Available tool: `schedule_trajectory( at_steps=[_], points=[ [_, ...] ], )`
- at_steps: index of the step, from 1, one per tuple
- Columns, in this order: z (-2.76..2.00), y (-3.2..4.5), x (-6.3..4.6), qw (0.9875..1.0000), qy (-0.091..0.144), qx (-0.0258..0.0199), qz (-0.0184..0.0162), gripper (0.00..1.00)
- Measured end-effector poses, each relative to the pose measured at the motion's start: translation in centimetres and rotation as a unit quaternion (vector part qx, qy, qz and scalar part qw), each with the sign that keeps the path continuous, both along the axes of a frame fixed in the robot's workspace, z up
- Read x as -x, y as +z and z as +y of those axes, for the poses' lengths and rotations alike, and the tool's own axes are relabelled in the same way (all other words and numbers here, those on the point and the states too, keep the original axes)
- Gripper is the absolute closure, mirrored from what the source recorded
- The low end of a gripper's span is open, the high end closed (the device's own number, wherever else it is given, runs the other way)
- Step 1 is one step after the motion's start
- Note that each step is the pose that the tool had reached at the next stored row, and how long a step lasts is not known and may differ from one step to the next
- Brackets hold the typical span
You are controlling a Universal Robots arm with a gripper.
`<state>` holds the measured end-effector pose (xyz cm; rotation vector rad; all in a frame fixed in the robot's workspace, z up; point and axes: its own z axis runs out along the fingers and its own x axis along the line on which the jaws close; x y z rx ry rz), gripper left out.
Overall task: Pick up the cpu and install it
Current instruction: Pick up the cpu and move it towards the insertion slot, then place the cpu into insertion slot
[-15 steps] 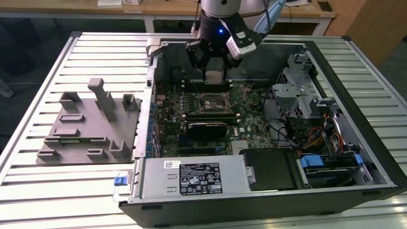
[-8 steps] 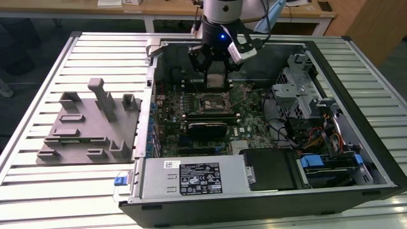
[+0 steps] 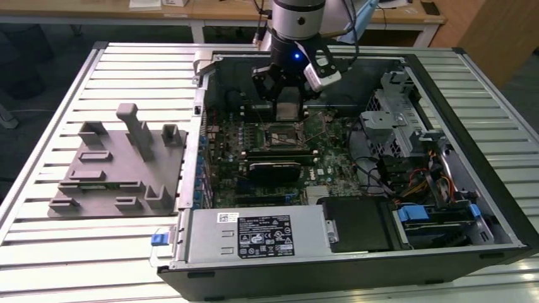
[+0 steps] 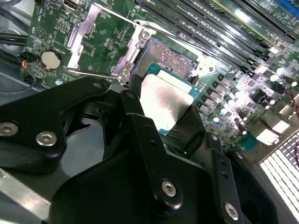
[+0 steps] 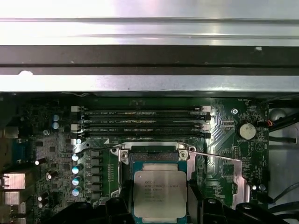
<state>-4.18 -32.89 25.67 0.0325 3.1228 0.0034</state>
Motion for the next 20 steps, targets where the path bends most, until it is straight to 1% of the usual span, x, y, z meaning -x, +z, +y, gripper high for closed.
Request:
schedule_trajectory(
  at_steps=[3, 18, 20],
  points=[
    [0.0, -0.3, -0.02, 1.0, 0.0, -0.0001, 0.0, 0.45],
    [0.0, -0.35, -0.02, 1.0, 0.0, 0.0, 0.0, 0.45],
    [0.0, -0.35, -0.02, 1.0, -0.007, 0.0, 0.0, 0.45]
  ],
)
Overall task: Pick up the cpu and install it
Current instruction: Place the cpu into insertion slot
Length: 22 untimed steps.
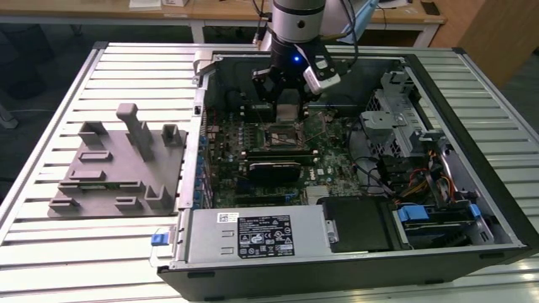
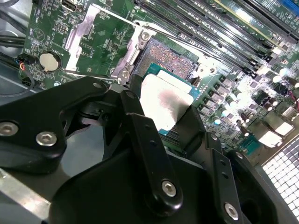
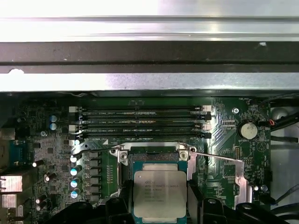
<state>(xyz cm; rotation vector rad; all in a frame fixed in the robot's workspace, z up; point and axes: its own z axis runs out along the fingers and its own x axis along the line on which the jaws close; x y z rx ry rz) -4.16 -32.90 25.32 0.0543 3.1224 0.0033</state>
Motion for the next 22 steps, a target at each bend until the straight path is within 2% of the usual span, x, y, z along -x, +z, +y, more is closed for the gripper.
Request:
schedule_trajectory(
  at_steps=[3, 6, 8, 11, 14, 16, 22],
  points=[
    [0.0, 0.0, 0.0, 0.9997, -0.023, -0.0001, 0.0, 0.45],
    [0.0, 0.0, 0.0, 0.9987, -0.05, 0.0, 0.0, 0.45],
    [0.0, 0.0, 0.0, 0.9977, -0.068, 0.0, 0.0, 0.45],
    [0.0, 0.0, 0.0, 0.9954, -0.096, 0.0, 0.0, 0.45],
    [0.0, 0.0, 0.0, 0.9925, -0.122, 0.0, 0.0, 0.45],
    [0.0, 0.0, 0.0, 0.9901, -0.141, 0.0, 0.0, 0.45],
    [0.0, -0.01, 0.0, 0.9811, -0.194, 0.0, 0.0, 0.45]
  ],
)
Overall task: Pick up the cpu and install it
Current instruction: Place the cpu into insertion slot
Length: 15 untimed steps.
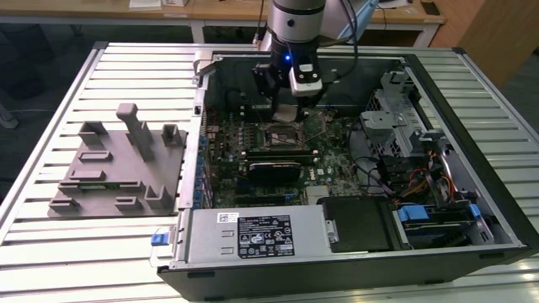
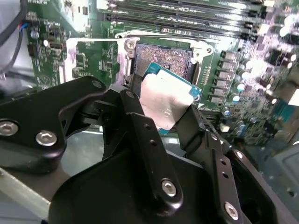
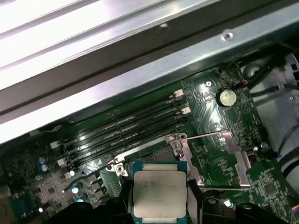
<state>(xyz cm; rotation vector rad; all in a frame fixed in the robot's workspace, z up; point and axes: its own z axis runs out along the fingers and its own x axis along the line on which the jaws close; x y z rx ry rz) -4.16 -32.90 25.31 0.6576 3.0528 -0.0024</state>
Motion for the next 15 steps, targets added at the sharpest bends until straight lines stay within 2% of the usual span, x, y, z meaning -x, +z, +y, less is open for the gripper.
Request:
schedule_trajectory(
  at_steps=[4, 8, 12, 15],
  points=[
    [0.0, 0.0, 0.0, 0.9994, -0.035, 0.0, 0.0, 0.45],
    [0.0, -0.01, 0.0, 0.9976, -0.069, 0.0, 0.0, 0.45],
    [0.0, -0.01, 0.0, 0.9945, -0.105, 0.0, 0.0, 0.45],
    [0.0, -0.02, 0.0, 0.9913, -0.132, 0.0, 0.0, 0.45]
  ],
)
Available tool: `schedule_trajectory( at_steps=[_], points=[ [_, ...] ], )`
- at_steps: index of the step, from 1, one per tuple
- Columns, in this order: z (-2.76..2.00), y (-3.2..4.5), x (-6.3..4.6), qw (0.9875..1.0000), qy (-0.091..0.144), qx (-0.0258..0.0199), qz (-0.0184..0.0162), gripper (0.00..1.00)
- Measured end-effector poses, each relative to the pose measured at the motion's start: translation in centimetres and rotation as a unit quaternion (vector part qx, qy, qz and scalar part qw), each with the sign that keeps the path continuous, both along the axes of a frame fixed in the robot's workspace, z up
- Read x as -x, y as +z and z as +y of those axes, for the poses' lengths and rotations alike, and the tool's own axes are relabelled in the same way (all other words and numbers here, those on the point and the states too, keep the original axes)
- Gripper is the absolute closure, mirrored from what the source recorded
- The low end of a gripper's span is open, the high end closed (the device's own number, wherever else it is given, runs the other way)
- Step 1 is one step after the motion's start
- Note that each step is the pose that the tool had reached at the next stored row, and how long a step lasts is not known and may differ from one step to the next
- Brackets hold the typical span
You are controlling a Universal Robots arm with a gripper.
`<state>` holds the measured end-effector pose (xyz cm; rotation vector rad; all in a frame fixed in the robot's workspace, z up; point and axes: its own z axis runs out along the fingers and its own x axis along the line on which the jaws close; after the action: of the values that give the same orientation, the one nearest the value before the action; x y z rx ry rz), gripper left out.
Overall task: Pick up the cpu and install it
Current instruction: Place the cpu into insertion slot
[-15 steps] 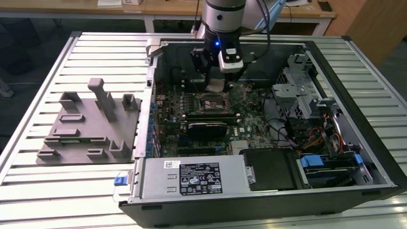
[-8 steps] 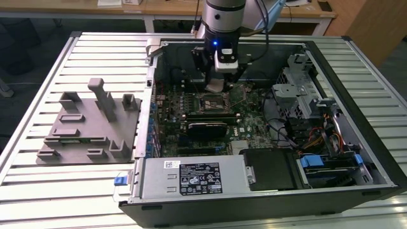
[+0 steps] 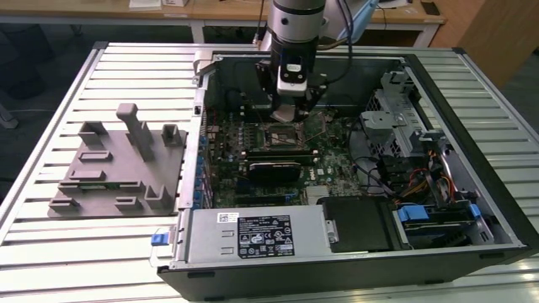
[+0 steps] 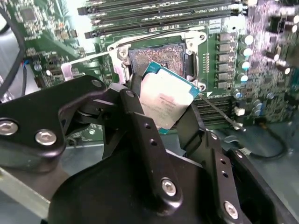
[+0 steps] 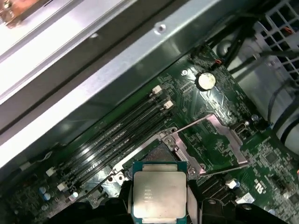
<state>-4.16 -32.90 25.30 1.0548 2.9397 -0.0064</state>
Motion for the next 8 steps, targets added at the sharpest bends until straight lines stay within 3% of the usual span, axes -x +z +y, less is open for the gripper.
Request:
schedule_trajectory(
  at_steps=[4, 8],
  points=[
    [0.0, -0.01, 0.0, 0.9993, -0.037, 0.0, 0.0, 0.45],
    [0.0, -0.05, 0.0, 0.9974, -0.073, 0.0, 0.0, 0.45]
  ],
)
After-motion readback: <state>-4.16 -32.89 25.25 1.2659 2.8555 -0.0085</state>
